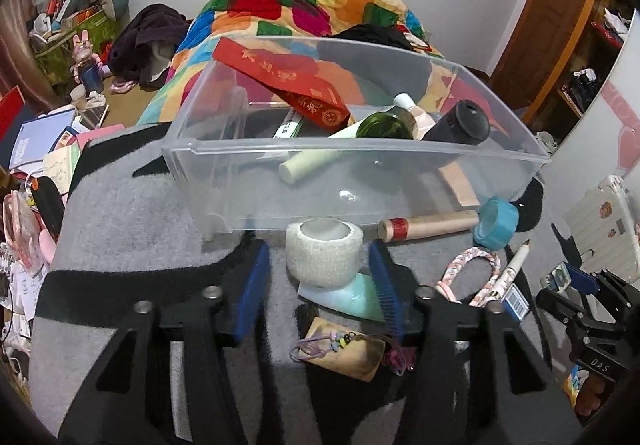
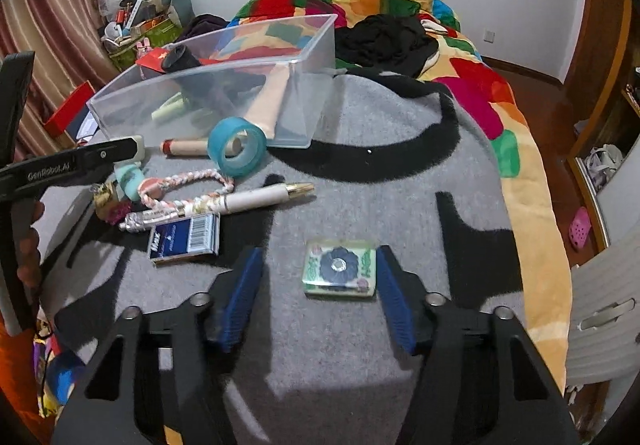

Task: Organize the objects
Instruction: 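Grasp the white tape roll with the left gripper while the right grasps the square compact, then carry the tape roll and compact over the clear box and release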

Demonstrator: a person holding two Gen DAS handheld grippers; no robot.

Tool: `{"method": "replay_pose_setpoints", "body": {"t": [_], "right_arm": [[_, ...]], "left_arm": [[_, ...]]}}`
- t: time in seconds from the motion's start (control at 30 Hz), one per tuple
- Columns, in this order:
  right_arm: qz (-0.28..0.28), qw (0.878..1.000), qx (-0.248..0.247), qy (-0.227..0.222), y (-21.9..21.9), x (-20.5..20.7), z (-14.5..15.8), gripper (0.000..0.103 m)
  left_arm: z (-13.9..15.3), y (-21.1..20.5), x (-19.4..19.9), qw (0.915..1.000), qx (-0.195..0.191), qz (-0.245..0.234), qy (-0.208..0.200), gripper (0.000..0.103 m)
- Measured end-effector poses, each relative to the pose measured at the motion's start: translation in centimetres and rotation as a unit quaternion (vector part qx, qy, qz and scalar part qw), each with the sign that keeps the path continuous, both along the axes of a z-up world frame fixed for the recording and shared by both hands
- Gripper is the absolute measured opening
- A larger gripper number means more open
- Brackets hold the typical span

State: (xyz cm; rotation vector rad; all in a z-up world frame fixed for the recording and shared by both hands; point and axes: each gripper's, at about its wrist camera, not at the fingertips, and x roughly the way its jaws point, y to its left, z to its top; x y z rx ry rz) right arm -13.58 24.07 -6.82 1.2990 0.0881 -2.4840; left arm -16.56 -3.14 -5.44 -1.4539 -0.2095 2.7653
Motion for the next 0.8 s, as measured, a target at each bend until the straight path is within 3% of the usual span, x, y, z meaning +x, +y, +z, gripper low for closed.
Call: {"method": "replay_pose_setpoints", "body": {"t": [0.13,0.47,0.8], "right_arm": [[-0.006,1.000,-0.002,0.002,0.4,0.1,0.1,0.031],[0.001,1.000,-0.016,0.014,0.1,0.4,1.2,0.031],[0.014,0.998,-0.036,0.052,-1.4,0.1,4.7,0.031]], "left_arm": [[-0.2,-0.4,-0.1,0.9999,0.010,0.002,-0.005,0.038],[0.6,-0.8,1.8,0.9996,0.017,0.007,0.022,0.038],[2.8,-1.2,3.6,0.9983,0.023,0.008,0.052,0.038]]}}
